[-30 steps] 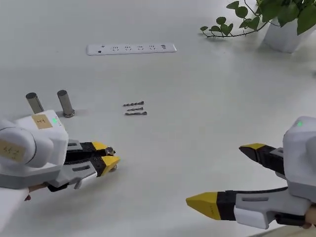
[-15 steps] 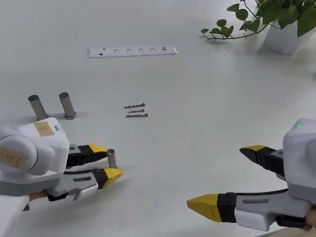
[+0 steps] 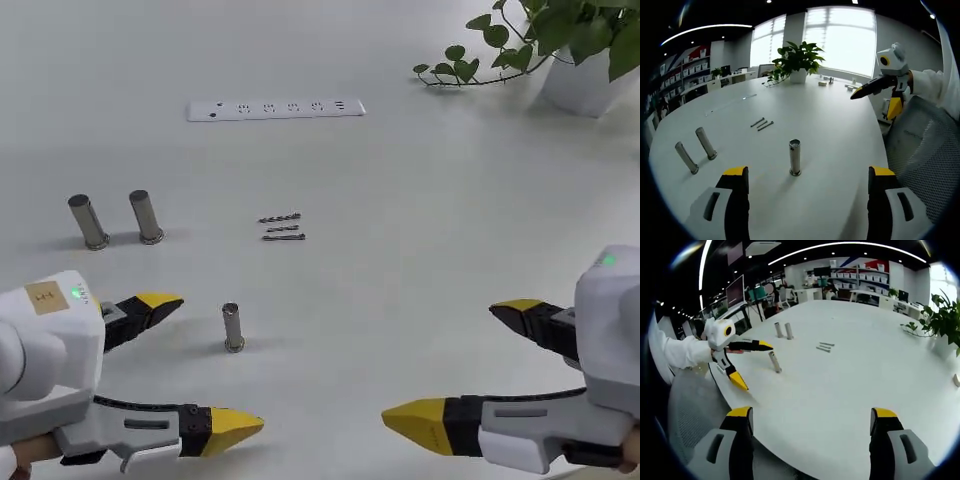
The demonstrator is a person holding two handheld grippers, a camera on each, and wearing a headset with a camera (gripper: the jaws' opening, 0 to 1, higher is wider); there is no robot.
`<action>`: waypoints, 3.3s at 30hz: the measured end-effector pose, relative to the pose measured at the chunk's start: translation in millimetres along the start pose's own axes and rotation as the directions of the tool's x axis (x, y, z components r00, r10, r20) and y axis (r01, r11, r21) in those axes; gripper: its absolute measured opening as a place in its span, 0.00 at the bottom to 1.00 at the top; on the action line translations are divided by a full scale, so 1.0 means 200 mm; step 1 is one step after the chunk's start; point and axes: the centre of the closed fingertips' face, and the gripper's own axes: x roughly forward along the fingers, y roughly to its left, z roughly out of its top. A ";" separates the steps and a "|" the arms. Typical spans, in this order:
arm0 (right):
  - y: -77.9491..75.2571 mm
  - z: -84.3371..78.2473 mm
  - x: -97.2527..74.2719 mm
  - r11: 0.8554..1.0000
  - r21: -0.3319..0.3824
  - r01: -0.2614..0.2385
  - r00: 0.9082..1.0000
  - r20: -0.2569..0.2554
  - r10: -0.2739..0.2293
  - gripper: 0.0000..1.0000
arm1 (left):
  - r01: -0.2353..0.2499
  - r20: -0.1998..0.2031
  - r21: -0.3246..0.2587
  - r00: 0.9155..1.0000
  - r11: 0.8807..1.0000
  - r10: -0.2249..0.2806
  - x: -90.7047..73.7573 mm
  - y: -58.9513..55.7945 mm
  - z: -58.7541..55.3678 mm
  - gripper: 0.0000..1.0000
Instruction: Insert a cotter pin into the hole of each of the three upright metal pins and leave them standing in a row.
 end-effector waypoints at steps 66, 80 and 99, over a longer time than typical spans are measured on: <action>-0.08 0.69 0.50 0.727 -0.583 -0.363 0.929 -0.292 0.229 0.85 | -0.209 0.111 -0.138 0.968 0.968 0.224 -0.31 0.03 0.12 0.99; -0.03 0.65 0.67 0.597 -0.617 -0.513 0.851 -0.454 0.262 0.47 | -0.235 0.129 -0.164 0.958 0.958 0.257 -0.34 0.06 0.12 0.99; -0.10 0.60 0.93 0.563 -0.616 -0.551 0.813 -0.548 0.196 0.18 | -0.217 0.135 -0.179 0.961 0.960 0.242 -0.34 0.05 0.12 0.99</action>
